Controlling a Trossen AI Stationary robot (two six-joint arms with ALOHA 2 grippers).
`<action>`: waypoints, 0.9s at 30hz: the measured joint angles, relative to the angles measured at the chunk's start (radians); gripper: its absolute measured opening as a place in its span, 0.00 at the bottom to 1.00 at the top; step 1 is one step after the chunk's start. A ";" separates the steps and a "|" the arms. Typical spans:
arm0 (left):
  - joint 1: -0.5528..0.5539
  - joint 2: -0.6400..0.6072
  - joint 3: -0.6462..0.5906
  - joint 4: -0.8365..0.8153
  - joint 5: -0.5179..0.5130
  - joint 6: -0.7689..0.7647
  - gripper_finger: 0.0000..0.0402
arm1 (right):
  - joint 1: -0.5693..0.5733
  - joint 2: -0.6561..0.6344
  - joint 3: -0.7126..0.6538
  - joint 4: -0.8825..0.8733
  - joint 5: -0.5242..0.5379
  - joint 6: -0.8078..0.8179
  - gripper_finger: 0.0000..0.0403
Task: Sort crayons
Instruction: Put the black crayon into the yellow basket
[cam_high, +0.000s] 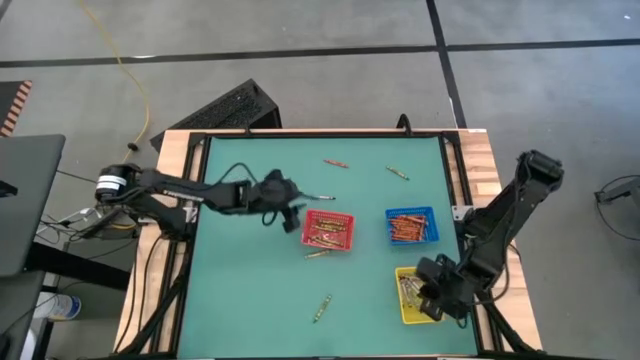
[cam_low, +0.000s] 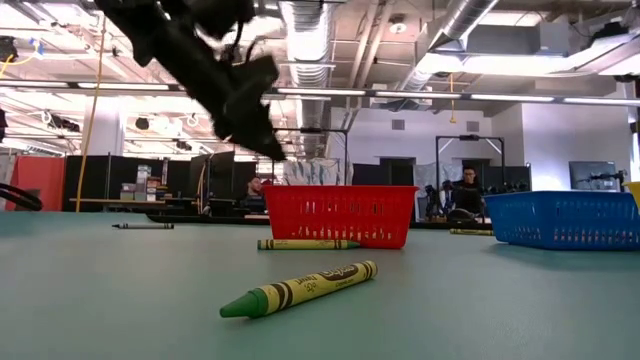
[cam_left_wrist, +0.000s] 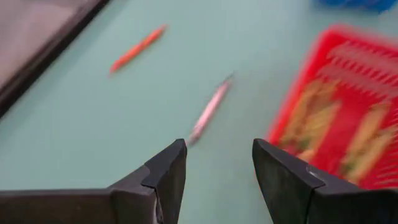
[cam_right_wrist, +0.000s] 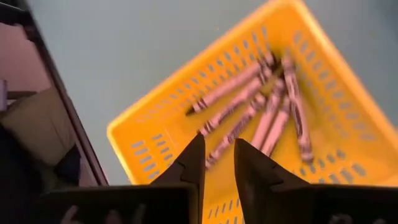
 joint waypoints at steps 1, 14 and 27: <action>0.030 -0.003 0.000 -0.041 0.004 -0.020 0.43 | 0.014 -0.005 0.000 0.000 0.036 -0.016 0.19; 0.465 -0.006 0.010 -0.497 0.067 -0.076 0.43 | 0.025 -0.012 0.000 0.001 0.114 -0.152 0.18; 0.677 -0.006 0.017 -0.606 0.194 0.139 0.43 | 0.005 -0.012 0.000 0.001 0.080 -0.163 0.18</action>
